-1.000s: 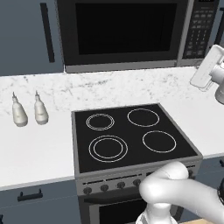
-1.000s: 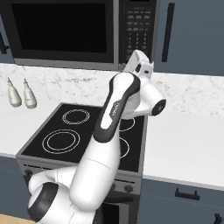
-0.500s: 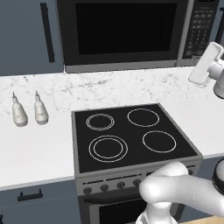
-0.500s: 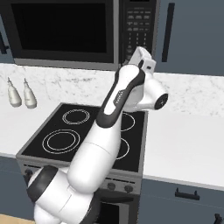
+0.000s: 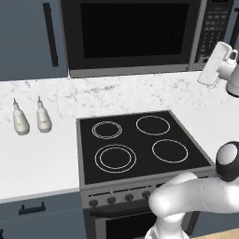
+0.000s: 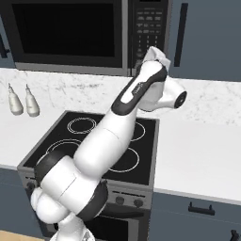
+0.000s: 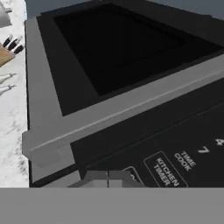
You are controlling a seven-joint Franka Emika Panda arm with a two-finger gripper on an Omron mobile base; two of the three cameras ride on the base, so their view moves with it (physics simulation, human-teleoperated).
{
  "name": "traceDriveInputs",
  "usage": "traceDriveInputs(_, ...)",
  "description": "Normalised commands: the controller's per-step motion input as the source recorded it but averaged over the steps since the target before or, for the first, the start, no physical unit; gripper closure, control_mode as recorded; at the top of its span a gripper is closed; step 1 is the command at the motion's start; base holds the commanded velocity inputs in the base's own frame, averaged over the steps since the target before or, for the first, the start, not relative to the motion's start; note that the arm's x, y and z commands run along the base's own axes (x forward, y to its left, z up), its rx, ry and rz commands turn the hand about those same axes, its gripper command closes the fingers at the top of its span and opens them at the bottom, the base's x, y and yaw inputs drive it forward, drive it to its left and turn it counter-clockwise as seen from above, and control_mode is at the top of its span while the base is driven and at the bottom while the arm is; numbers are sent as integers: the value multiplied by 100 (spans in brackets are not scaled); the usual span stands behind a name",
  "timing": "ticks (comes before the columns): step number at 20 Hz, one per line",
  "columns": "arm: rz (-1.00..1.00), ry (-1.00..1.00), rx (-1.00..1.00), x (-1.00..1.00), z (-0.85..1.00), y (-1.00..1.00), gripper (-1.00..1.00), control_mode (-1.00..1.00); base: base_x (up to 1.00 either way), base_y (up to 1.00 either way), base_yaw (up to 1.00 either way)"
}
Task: Open the microwave, place the bowl with waffle inside the microwave, then close the microwave door and turn it on.
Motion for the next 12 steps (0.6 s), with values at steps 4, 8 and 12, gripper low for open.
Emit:
traceDriveInputs(4, -5, 0, 1, 66, -6, -32, 100, -100, 0, 0, 0)
traceDriveInputs(8, -4, -9, 1, -81, -48, -91, 100, -100, 0, 0, 0)
traceDriveInputs(12, -7, -21, 1, -100, -79, -97, 100, -100, 0, 0, 0)
